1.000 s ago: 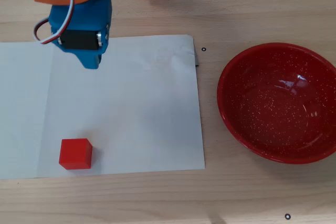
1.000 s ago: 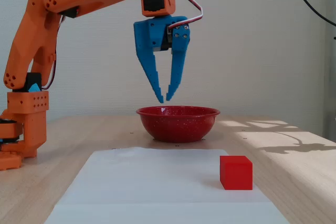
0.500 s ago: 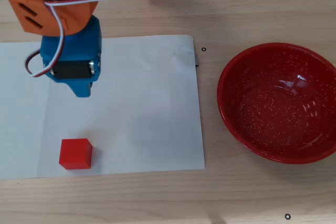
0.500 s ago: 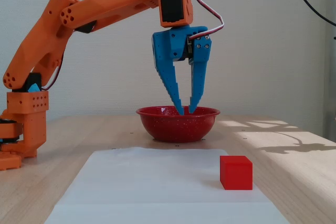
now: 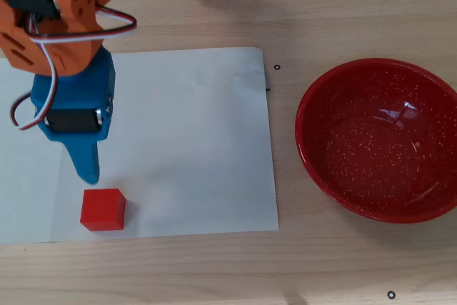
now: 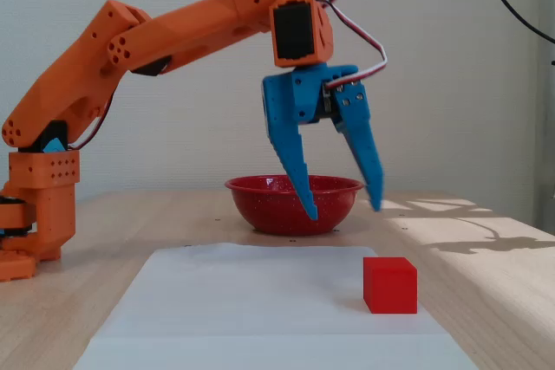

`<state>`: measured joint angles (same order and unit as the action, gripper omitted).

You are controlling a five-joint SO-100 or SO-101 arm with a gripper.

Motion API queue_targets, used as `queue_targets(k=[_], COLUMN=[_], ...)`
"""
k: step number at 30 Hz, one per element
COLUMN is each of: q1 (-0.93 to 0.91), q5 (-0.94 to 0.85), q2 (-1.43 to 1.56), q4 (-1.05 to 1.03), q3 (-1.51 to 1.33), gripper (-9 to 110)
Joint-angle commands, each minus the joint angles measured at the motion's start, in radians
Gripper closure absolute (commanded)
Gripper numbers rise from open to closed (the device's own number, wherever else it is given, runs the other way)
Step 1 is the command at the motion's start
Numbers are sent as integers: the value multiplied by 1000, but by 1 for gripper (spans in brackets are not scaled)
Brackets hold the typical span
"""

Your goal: Grasp the red cube and put it in the red bowl

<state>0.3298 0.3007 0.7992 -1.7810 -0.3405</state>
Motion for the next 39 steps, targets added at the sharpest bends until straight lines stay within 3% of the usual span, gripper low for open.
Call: queue_targets(k=[1,11,39], q1=[25,17,-25], q5=[-21,-43,-40], q2=[64,-28,-233], q4=[0,92,186], q3=[124,163,282], gripper=[64,45,45])
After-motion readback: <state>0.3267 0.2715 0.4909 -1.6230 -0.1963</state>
